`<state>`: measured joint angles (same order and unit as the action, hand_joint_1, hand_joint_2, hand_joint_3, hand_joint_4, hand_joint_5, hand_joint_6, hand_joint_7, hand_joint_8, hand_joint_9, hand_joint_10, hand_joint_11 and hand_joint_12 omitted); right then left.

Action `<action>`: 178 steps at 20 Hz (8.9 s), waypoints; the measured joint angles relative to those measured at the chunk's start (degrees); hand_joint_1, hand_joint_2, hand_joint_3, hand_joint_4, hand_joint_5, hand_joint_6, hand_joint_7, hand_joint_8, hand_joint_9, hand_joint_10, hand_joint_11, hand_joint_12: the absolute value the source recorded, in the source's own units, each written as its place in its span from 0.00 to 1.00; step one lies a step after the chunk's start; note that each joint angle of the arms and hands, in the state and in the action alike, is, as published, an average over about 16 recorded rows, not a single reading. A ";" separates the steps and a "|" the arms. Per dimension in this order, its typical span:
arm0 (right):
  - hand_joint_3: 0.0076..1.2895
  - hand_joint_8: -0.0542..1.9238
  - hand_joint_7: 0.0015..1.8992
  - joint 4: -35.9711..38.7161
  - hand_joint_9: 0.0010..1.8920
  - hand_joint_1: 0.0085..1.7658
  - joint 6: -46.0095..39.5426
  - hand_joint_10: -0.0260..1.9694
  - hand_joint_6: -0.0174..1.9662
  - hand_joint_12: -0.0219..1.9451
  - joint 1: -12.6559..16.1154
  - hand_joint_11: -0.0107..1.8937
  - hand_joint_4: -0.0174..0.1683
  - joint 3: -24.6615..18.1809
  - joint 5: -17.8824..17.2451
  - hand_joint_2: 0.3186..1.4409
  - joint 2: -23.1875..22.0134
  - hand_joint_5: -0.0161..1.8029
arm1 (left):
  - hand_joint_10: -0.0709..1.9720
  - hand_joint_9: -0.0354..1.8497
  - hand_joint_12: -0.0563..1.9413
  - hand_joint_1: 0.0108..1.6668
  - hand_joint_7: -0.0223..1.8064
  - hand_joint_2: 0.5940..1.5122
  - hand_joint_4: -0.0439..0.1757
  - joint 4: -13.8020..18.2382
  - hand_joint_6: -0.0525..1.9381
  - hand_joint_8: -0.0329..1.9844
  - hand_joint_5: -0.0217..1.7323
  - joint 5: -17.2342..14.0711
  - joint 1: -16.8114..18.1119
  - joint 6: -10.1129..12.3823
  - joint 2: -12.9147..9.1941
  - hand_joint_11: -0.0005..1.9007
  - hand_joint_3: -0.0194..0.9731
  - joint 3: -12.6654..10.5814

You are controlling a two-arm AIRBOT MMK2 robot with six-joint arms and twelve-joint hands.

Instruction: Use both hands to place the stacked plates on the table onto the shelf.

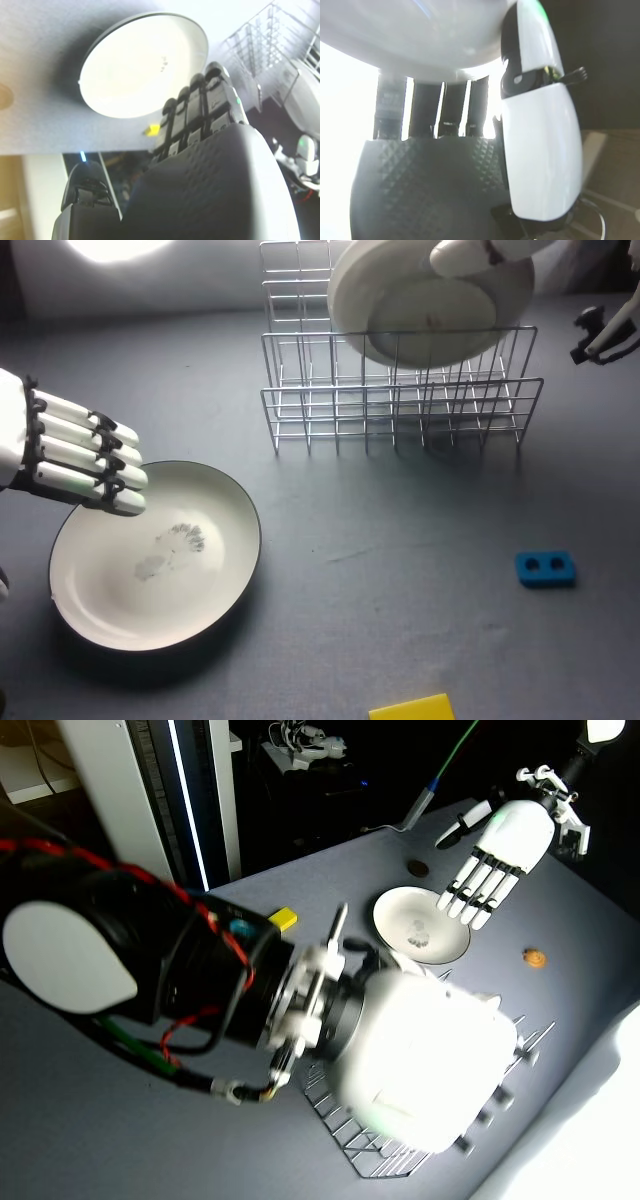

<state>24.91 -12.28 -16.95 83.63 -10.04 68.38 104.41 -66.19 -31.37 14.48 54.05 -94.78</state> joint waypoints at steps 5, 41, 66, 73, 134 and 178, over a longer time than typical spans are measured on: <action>0.01 0.41 0.60 -2.22 0.68 0.70 -0.01 0.10 0.45 0.48 -2.14 0.51 0.04 2.08 -0.59 0.60 1.24 0.54 | 0.04 0.03 0.03 0.01 0.02 0.61 0.21 0.08 0.04 0.01 0.02 0.52 -1.44 -0.33 0.79 0.01 0.04 -0.77; 0.01 0.03 0.42 1.73 0.43 0.66 5.21 0.03 0.02 0.51 2.25 0.24 0.07 0.74 -4.45 0.60 -0.25 0.42 | 0.04 0.02 0.03 0.01 0.02 0.61 0.21 0.49 0.04 0.01 0.02 3.87 -7.72 -0.92 3.04 0.01 0.04 -3.84; 0.01 0.03 0.01 -1.31 0.01 0.72 62.63 0.03 0.02 0.23 -3.19 0.01 0.12 -27.47 -1.13 0.58 -1.47 0.02 | 0.01 0.00 0.04 0.01 0.01 0.62 0.17 -4.10 0.02 0.01 0.01 3.43 -15.97 6.51 5.76 0.01 0.04 -7.26; 0.01 0.03 0.01 -15.06 0.01 0.73 77.76 0.03 0.02 0.23 -8.46 0.01 0.11 -27.77 -3.68 0.59 2.12 0.02 | 0.01 0.00 0.03 0.01 0.01 0.62 0.17 -8.39 0.02 0.01 0.01 1.75 -18.99 11.77 7.16 0.01 0.04 -9.69; 0.00 0.31 0.56 -30.53 0.58 0.72 86.31 0.48 0.35 0.46 -12.80 0.53 0.09 -16.57 -9.73 0.56 18.58 0.51 | 0.01 0.01 0.03 0.01 0.02 0.61 0.18 -12.00 0.03 0.01 0.02 -2.17 -13.35 18.68 12.00 0.01 0.04 -18.09; 0.00 0.36 0.60 -26.82 0.59 0.78 39.94 0.47 0.39 0.48 9.07 0.52 0.05 -28.63 1.13 0.57 -11.04 0.56 | 0.01 0.03 0.03 0.00 0.02 0.61 0.22 -6.29 0.03 0.01 0.02 4.67 0.46 8.02 4.58 0.01 0.04 -12.21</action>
<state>-1.91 27.66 -7.88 55.00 -8.92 57.34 98.12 -61.52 -30.90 22.50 58.63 -107.00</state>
